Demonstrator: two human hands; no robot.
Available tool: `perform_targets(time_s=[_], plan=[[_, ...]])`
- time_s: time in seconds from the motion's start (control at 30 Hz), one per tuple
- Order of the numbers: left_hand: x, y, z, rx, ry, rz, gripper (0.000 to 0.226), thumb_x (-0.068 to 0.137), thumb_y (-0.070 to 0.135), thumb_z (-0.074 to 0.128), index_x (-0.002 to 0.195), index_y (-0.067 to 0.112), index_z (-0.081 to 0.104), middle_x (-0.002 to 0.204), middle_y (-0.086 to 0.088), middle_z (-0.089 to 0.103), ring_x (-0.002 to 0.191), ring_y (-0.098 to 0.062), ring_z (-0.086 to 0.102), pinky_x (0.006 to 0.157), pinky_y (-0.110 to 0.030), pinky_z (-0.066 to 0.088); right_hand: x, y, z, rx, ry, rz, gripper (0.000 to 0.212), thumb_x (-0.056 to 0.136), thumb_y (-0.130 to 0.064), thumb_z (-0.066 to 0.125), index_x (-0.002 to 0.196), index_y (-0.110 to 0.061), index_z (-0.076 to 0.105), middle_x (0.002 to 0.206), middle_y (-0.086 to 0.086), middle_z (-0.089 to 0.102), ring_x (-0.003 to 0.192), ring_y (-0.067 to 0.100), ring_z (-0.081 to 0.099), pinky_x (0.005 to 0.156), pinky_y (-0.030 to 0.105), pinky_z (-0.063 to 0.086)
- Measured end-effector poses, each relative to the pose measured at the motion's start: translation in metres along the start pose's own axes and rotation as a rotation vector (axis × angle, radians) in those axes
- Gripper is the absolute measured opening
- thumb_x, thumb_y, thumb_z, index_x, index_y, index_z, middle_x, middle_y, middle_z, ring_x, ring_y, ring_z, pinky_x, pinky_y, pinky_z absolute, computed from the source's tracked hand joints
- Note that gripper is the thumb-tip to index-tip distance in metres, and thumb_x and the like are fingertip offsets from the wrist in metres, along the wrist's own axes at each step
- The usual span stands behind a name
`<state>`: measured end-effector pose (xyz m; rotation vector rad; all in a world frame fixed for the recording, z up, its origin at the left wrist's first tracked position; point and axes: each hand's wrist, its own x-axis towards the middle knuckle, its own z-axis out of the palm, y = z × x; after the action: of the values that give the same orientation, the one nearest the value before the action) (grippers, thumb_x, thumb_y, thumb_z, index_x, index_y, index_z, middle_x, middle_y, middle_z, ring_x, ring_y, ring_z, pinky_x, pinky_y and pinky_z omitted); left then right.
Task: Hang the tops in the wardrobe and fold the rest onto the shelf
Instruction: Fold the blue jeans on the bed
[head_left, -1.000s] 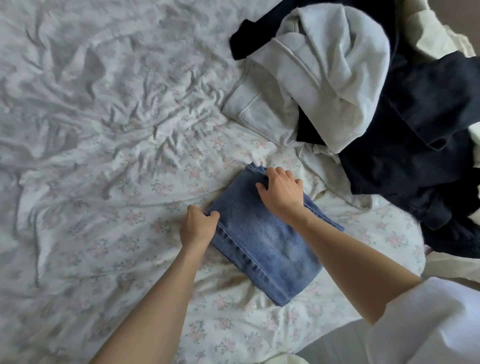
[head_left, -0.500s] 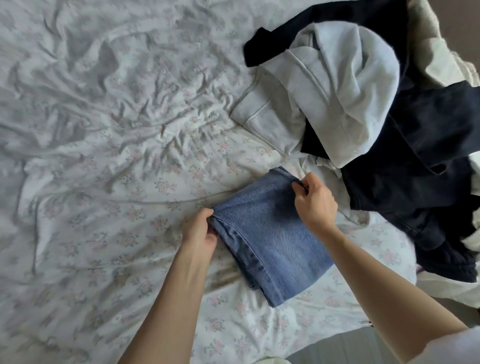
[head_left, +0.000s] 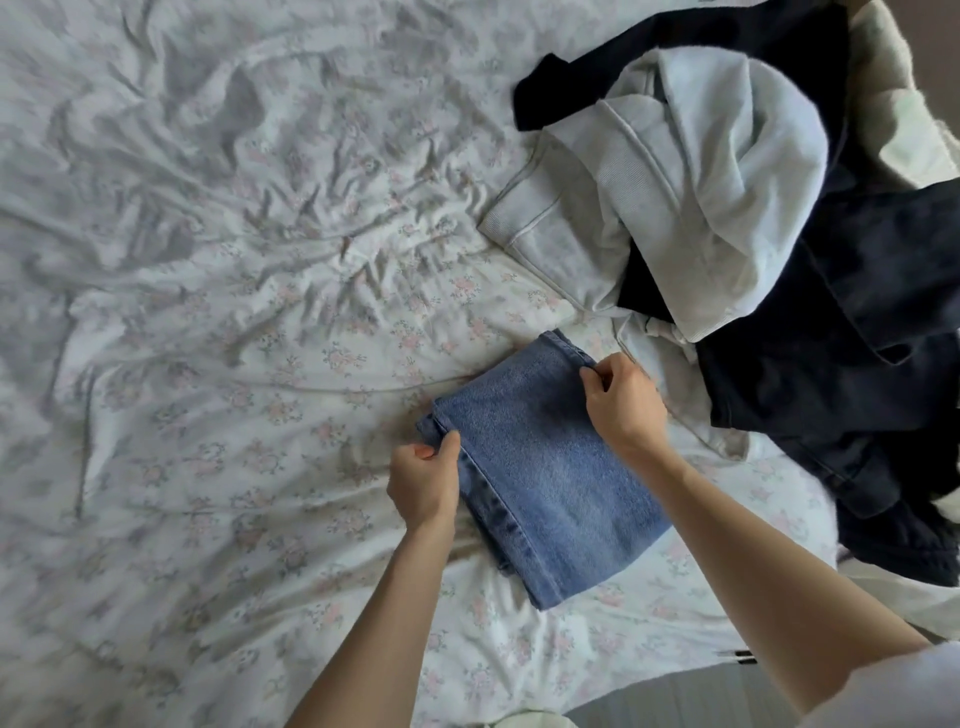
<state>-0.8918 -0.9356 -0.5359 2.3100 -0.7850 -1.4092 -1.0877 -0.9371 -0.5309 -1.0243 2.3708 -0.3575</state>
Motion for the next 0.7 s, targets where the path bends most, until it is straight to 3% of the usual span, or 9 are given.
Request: perform_targets(time_s=[0.07, 0.13, 0.27, 0.37, 0.47, 0.7], plan=[[0.004, -0.001, -0.002, -0.107, -0.009, -0.039, 0.030, 0.086, 0.033, 0.068, 0.080, 0.005, 0.058, 0.075, -0.008, 0.063, 0.066, -0.023, 0.063, 0.073, -0.037, 0.056, 0.001, 0.001, 0.001, -0.012, -0.007, 0.010, 0.017, 0.095, -0.030, 0.049, 0.085, -0.016, 0.047, 0.089, 0.008, 0.060, 0.081, 0.026, 0.051, 0.063, 0.032, 0.037], [0.008, -0.001, -0.002, -0.052, -0.013, 0.011, 0.034, 0.090, 0.032, 0.063, 0.066, 0.012, 0.050, 0.065, -0.004, 0.056, 0.061, -0.024, 0.056, 0.066, -0.036, 0.053, 0.002, 0.001, 0.002, -0.024, -0.010, 0.018, 0.018, 0.095, -0.032, 0.048, 0.085, -0.017, 0.045, 0.087, 0.007, 0.059, 0.080, 0.026, 0.050, 0.064, 0.032, 0.036], [0.014, 0.000, -0.001, 0.178, -0.012, 0.153, 0.035, 0.097, 0.029, 0.046, 0.066, 0.013, 0.040, 0.060, 0.000, 0.044, 0.054, -0.016, 0.041, 0.049, -0.029, 0.028, 0.005, 0.002, 0.004, -0.062, -0.011, -0.005, 0.024, 0.096, -0.041, 0.045, 0.091, -0.017, 0.048, 0.086, 0.005, 0.060, 0.088, 0.031, 0.057, 0.065, 0.032, 0.036], [0.011, 0.001, 0.001, 0.274, 0.045, 0.273, 0.030, 0.101, 0.028, 0.034, 0.077, 0.010, 0.042, 0.067, -0.002, 0.046, 0.059, -0.019, 0.043, 0.052, -0.031, 0.028, 0.007, 0.006, 0.002, -0.075, 0.070, -0.051, 0.028, 0.097, -0.040, 0.044, 0.095, -0.014, 0.054, 0.089, 0.011, 0.065, 0.089, 0.036, 0.059, 0.064, 0.034, 0.035], [0.006, 0.003, -0.001, 0.218, 0.106, 0.357, 0.032, 0.100, 0.026, 0.034, 0.073, 0.010, 0.041, 0.066, -0.002, 0.045, 0.060, -0.019, 0.040, 0.053, -0.032, 0.027, 0.008, 0.012, -0.004, -0.057, 0.187, -0.047, 0.029, 0.098, -0.037, 0.044, 0.096, -0.011, 0.055, 0.088, 0.018, 0.066, 0.086, 0.040, 0.059, 0.065, 0.034, 0.031], [0.007, -0.005, -0.009, 0.000, 0.129, 0.231, 0.034, 0.098, 0.018, 0.040, 0.064, 0.015, 0.040, 0.060, 0.000, 0.041, 0.055, -0.015, 0.036, 0.051, -0.030, 0.028, 0.003, 0.021, -0.006, -0.034, 0.220, -0.032, 0.028, 0.098, -0.033, 0.045, 0.093, -0.007, 0.054, 0.087, 0.022, 0.065, 0.083, 0.044, 0.059, 0.064, 0.035, 0.032]])
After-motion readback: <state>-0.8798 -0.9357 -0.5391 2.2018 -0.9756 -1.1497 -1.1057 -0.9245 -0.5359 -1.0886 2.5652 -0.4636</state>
